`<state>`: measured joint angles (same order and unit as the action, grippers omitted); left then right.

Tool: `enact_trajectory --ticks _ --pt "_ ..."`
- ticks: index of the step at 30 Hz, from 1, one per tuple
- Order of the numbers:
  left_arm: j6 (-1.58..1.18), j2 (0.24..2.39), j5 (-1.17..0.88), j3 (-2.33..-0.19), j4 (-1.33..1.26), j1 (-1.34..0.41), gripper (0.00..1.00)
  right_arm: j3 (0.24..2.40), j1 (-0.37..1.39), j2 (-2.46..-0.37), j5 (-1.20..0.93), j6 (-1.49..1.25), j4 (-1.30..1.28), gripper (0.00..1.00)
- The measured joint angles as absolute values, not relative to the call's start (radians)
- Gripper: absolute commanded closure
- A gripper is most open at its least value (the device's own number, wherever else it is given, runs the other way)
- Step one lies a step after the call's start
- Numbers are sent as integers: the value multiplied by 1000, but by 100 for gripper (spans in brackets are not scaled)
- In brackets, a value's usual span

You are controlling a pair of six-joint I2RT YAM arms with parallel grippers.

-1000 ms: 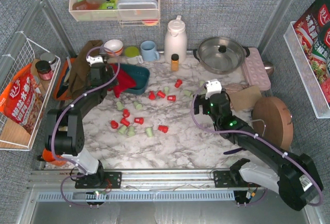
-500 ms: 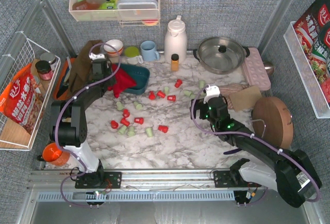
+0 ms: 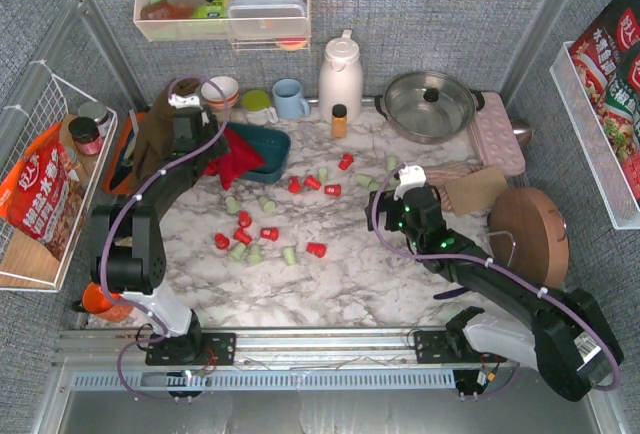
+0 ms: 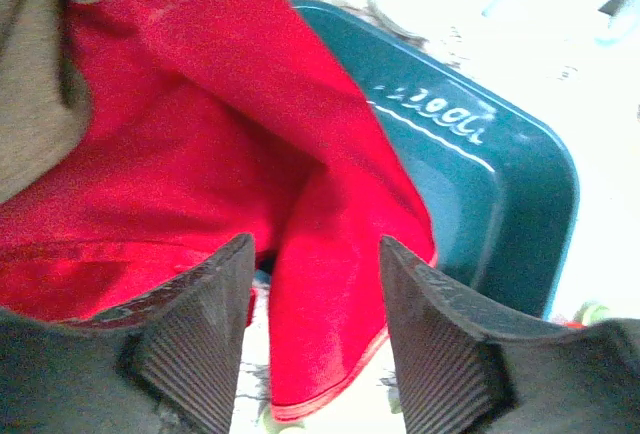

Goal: Mix the coffee capsules in the storage basket

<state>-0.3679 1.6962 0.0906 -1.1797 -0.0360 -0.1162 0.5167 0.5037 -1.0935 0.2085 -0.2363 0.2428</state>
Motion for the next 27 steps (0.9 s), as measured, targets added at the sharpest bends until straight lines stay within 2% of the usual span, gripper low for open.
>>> enact_trajectory --ticks 5,7,14,16,21,27 --pt "-371 1754 -2 -1197 -62 -117 38 517 504 -1097 205 -240 243 4" --pt "-371 1802 -10 -1222 -52 -117 43 517 504 -1098 204 -240 243 4" --pt "-341 1906 -35 -1311 -16 -117 91 517 504 -1113 202 -240 243 4" --pt "-337 1906 -37 -1336 2 -117 100 517 504 -1118 202 -240 243 4" --pt "-342 1807 33 -1338 20 -117 100 518 504 -1129 202 -239 243 4" --pt "-342 1615 304 -1311 -14 -116 100 518 504 -1130 202 -240 242 4"
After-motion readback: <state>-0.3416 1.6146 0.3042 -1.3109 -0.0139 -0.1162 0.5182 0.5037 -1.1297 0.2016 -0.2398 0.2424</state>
